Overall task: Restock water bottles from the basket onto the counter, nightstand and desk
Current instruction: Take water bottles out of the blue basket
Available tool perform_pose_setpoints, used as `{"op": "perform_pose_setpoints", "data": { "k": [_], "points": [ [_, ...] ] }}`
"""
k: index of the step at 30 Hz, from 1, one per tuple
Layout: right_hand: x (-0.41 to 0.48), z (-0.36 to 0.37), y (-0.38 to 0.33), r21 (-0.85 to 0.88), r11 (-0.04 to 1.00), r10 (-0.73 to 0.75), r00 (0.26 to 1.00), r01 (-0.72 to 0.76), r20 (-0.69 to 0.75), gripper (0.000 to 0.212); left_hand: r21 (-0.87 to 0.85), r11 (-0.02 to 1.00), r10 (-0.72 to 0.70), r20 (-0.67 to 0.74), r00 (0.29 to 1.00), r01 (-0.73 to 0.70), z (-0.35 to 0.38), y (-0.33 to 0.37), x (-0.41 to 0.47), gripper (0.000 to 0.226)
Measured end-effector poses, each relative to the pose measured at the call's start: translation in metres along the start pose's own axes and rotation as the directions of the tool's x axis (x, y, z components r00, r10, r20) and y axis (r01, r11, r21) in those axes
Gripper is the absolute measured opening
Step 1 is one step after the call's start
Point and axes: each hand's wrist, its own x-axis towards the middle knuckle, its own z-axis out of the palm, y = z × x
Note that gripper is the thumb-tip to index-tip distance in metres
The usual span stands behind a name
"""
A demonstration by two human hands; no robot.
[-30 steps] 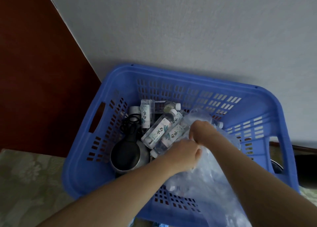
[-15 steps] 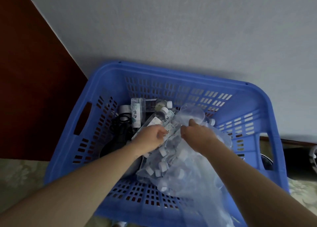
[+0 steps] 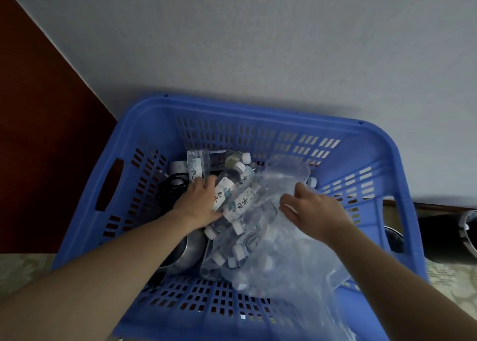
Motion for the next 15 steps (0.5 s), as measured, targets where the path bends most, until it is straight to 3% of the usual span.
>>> {"op": "perform_pose_setpoints", "data": {
  "k": [2,5,11,15],
  "points": [
    [0.000,-0.001,-0.003,-0.021,1.000,-0.009,1.000,0.008,-0.024,0.041,-0.053,0.997,-0.057,0.103,0.993,0.063,-0.003,-0.002,0.007,0.091],
    [0.004,-0.009,-0.004,-0.095,0.995,-0.039,0.992,0.028,-0.118,0.040,-0.064,0.993,-0.089,0.104,0.991,0.096,-0.003,-0.001,0.015,0.089],
    [0.043,-0.029,-0.035,-0.100,0.993,-0.056,0.998,0.055,-0.002,0.044,-0.075,0.993,-0.087,0.101,0.991,0.094,0.005,0.000,0.025,0.079],
    [0.073,-0.035,-0.069,-0.052,0.998,-0.036,0.985,0.045,0.172,0.044,-0.049,0.993,-0.098,0.120,0.988,0.105,0.005,-0.002,0.028,0.074]
  ]
}}
